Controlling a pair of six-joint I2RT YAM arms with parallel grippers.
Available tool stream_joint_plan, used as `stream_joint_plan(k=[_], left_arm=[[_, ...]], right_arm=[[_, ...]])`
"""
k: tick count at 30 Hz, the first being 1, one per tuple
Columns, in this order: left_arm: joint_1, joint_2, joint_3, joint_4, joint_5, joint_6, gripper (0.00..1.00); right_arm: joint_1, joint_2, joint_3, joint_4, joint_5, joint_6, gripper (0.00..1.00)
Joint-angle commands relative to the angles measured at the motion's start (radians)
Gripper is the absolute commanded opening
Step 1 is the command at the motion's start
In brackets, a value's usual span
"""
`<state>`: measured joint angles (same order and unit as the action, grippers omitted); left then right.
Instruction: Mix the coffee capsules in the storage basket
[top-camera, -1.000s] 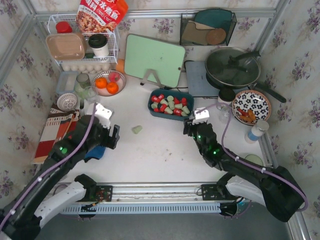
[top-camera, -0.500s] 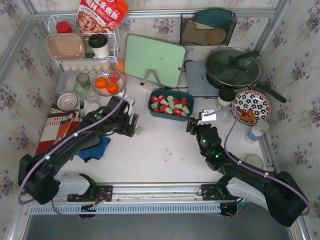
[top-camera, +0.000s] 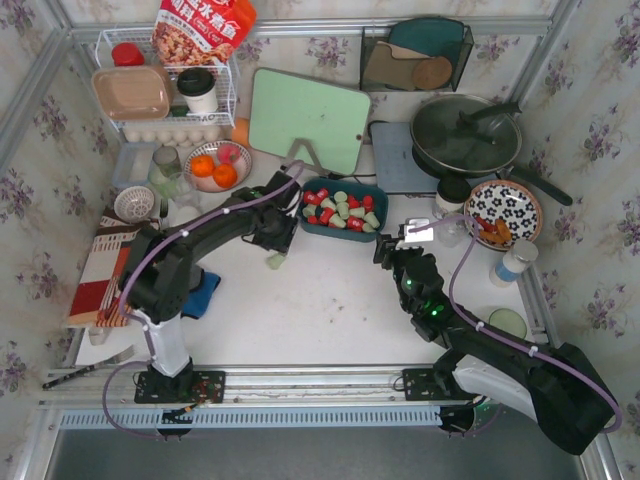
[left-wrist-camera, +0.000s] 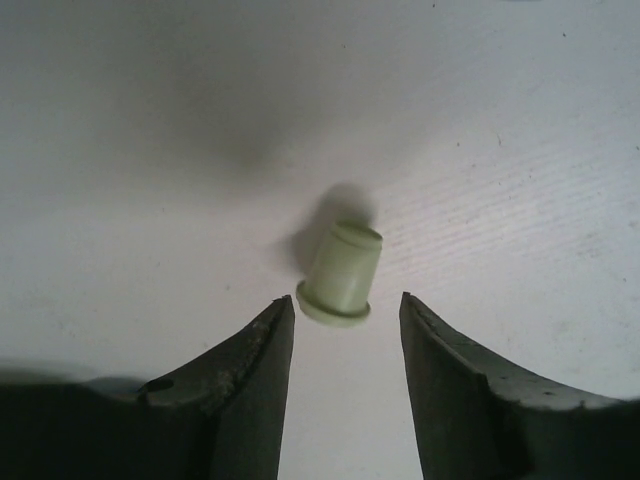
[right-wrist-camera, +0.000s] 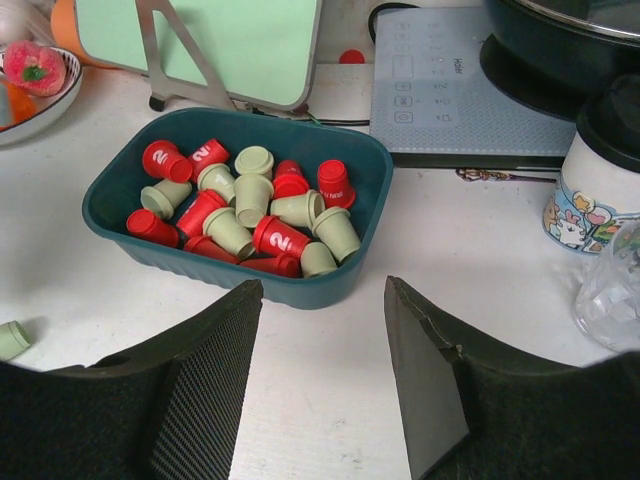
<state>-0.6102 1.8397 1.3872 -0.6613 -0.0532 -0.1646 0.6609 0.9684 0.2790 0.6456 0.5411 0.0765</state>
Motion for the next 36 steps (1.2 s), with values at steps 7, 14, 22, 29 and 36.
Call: stream_joint_plan(k=[7,14,22,29,36], left_arm=[[0.0,0.16,0.145,-0.1,-0.023,0.041,0.47],[0.0,0.195,0.129,-0.114,-0.028,0.034,0.43],[-0.002,0.22,0.126,-0.11,-0.02,0.031,0.35],[-0.007,0.209,0.129,-0.106,-0.027,0.027,0.24],[-0.042,0.065,0.109,0.026,-0.034,0.02,0.22]], right_arm=[[0.001,0.006,0.018,0.01,-0.02,0.008,0.6],[-0.001,0.005,0.022,0.002,-0.033,0.011,0.59],[0.0,0.006,0.025,-0.003,-0.039,0.014,0.59],[0.0,0.007,0.026,-0.005,-0.039,0.015,0.59],[0.0,0.001,0.026,-0.008,-0.035,0.02,0.59]])
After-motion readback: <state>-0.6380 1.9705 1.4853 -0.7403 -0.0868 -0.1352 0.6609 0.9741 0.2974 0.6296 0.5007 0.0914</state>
